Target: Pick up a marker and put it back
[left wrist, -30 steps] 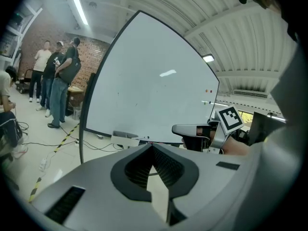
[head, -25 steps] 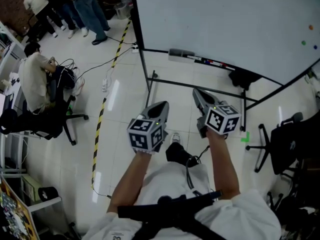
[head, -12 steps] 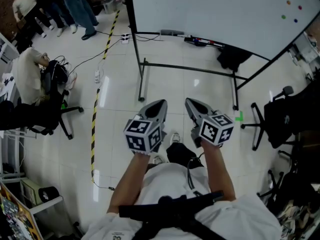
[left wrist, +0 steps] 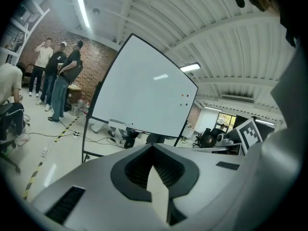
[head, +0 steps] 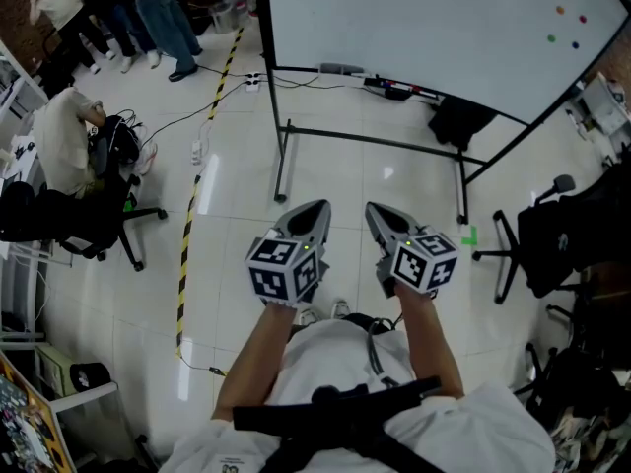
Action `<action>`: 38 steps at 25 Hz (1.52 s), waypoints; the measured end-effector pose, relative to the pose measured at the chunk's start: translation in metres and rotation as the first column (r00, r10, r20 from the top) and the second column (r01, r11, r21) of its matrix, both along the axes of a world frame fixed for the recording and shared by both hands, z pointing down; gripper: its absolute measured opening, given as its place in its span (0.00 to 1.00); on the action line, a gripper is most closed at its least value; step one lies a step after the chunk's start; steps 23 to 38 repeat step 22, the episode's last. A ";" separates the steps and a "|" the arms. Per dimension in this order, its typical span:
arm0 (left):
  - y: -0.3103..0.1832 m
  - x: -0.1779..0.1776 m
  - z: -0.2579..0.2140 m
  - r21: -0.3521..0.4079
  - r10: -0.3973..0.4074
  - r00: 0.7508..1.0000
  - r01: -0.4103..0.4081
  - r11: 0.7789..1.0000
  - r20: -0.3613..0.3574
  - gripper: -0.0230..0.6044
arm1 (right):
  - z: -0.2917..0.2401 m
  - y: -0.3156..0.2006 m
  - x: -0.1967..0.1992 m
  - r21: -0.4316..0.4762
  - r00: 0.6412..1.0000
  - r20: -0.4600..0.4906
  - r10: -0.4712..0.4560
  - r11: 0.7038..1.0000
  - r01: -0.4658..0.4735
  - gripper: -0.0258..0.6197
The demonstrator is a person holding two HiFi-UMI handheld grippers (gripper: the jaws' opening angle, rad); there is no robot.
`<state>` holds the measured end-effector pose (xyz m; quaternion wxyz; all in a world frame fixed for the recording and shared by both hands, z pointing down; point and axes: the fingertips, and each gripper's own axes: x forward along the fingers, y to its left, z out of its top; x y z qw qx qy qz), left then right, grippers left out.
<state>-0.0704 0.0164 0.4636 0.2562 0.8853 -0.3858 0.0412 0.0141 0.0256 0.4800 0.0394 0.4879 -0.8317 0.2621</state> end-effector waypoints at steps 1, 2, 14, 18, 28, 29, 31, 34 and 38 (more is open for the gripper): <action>0.003 0.001 -0.001 0.002 -0.001 1.000 0.001 1.000 0.001 0.03 | -0.002 0.002 0.002 0.006 1.000 0.001 0.001 1.000 -0.001 0.04; 0.005 0.003 -0.002 0.004 -0.002 1.000 0.002 1.000 0.001 0.03 | -0.005 0.004 0.003 0.011 1.000 0.000 0.001 1.000 -0.001 0.04; 0.018 0.019 -0.009 0.025 0.009 1.000 -0.009 1.000 0.004 0.03 | -0.012 0.015 0.016 0.042 1.000 0.002 0.010 0.999 -0.010 0.04; 0.020 0.022 -0.011 0.026 0.011 1.000 -0.011 1.000 0.002 0.03 | -0.015 0.017 0.019 0.042 1.000 -0.001 0.013 0.999 -0.013 0.04; 0.021 0.025 -0.015 0.027 0.014 1.000 -0.014 1.000 0.001 0.03 | -0.019 0.018 0.021 0.043 1.000 0.000 0.014 0.999 -0.014 0.04; 0.021 0.025 -0.015 0.027 0.014 1.000 -0.014 1.000 0.001 0.03 | -0.019 0.018 0.021 0.043 1.000 0.000 0.014 0.999 -0.014 0.04; 0.021 0.025 -0.015 0.027 0.014 1.000 -0.014 1.000 0.001 0.03 | -0.019 0.018 0.021 0.043 1.000 0.000 0.014 0.999 -0.014 0.04; 0.021 0.025 -0.015 0.027 0.014 1.000 -0.014 1.000 0.001 0.03 | -0.019 0.018 0.021 0.043 1.000 0.000 0.014 0.999 -0.014 0.04; 0.021 0.025 -0.015 0.027 0.014 1.000 -0.014 1.000 0.001 0.03 | -0.019 0.018 0.021 0.043 1.000 0.000 0.014 0.999 -0.014 0.04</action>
